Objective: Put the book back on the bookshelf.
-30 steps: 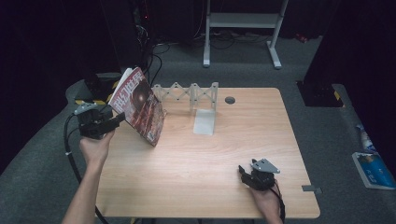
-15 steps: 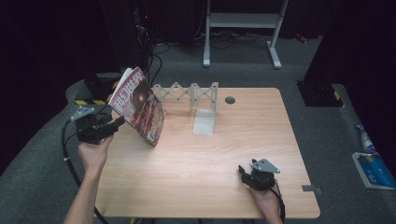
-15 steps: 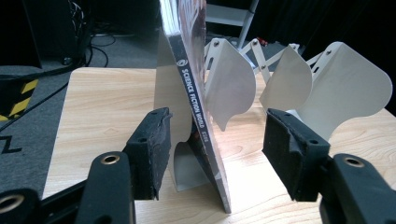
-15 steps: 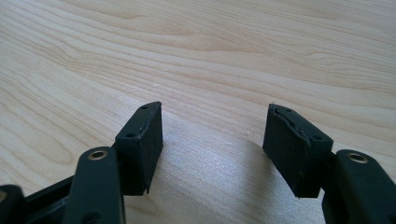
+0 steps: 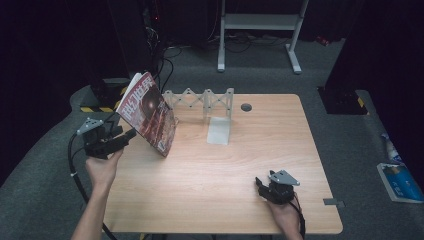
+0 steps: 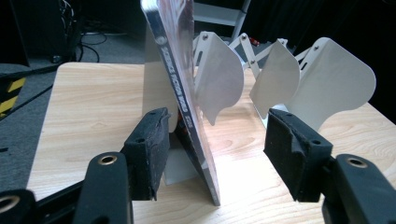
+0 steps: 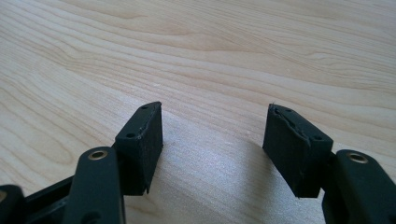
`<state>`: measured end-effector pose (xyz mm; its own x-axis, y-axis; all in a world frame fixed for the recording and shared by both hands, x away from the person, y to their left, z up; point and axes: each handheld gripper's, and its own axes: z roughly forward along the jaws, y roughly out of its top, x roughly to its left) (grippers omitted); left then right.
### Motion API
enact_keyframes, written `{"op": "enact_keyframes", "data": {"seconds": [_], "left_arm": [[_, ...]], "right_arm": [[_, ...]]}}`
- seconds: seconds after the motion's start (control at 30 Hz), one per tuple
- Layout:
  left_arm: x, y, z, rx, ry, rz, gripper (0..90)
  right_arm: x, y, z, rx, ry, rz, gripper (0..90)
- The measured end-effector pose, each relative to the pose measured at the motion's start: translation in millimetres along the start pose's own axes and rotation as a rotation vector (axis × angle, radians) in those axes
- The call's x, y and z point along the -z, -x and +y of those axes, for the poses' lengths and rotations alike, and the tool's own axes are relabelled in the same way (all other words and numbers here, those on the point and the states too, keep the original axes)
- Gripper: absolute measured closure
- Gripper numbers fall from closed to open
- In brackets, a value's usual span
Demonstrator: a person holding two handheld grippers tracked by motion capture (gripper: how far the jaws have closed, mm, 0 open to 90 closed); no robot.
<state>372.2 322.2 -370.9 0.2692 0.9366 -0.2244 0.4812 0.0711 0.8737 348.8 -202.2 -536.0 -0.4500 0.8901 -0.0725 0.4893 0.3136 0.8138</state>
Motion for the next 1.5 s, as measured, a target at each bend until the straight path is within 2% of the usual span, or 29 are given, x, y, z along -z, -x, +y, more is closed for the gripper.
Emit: {"op": "enact_keyframes", "data": {"seconds": [0.23,0.47,1.23,1.5], "left_arm": [[-1.8,6.7,-8.7,-0.017,-0.021,-0.016,40.0],[-4.5,11.3,-16.1,-0.016,-0.030,-0.034,40.1],[-9.4,28.6,-28.3,-0.038,-0.045,-0.086,40.3],[-11.8,37.4,-31.1,-0.063,-0.048,-0.101,40.4]], "right_arm": [[0.0,0.0,0.0,0.000,0.000,0.000,37.7],[0.0,-0.1,0.0,0.001,0.000,0.000,37.6],[0.0,-0.2,0.0,0.001,0.000,-0.001,37.7],[0.1,-0.2,0.0,0.003,0.001,-0.002,37.7]]}}
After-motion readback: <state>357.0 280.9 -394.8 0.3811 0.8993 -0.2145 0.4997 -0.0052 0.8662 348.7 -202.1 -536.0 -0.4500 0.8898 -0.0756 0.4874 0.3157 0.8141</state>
